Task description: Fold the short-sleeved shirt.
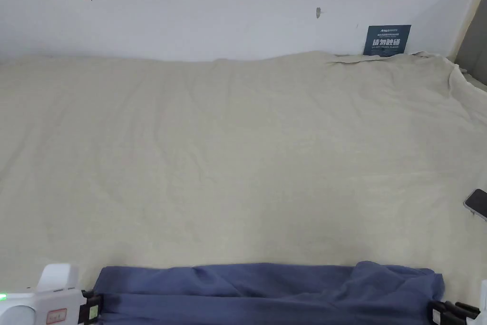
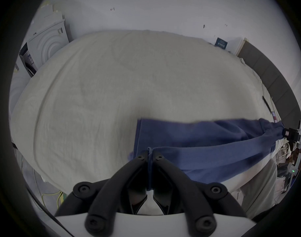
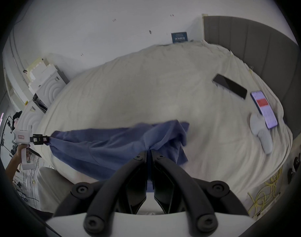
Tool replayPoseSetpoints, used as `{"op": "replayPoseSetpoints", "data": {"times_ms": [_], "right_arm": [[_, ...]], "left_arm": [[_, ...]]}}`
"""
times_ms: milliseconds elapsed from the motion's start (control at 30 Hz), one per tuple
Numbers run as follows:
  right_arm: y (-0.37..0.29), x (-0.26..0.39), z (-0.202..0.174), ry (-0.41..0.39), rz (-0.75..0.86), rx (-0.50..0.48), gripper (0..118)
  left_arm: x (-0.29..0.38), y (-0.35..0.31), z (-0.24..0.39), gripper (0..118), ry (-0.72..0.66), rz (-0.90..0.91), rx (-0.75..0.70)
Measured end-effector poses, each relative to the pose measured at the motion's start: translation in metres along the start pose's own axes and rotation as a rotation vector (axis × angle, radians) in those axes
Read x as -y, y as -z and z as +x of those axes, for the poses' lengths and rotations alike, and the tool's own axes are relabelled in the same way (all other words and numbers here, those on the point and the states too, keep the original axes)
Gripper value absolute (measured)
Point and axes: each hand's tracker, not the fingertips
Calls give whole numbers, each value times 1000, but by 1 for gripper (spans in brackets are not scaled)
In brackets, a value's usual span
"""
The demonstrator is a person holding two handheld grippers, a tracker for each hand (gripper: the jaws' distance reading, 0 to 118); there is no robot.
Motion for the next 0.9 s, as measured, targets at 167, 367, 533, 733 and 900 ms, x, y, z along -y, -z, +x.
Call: {"op": "replayPoseSetpoints", "data": {"times_ms": [167,367,533,733,900], "right_arm": [[23,24,9,52,-54,29,3],[42,38,14,80,-100,60,3],[36,39,11,95,-95,69,3],[3,20,-8,66,-32,65,28],[-31,-21,-34,25,157,24,98]], "left_arm": [[13,19,-13,2,26,-29,-15],[22,29,-12,2,110,-31,-54],[35,35,0,3,185,-41,-85],[19,19,-1,56,115,-29,-92],[-6,-20,1,118,24,142,-41]]}}
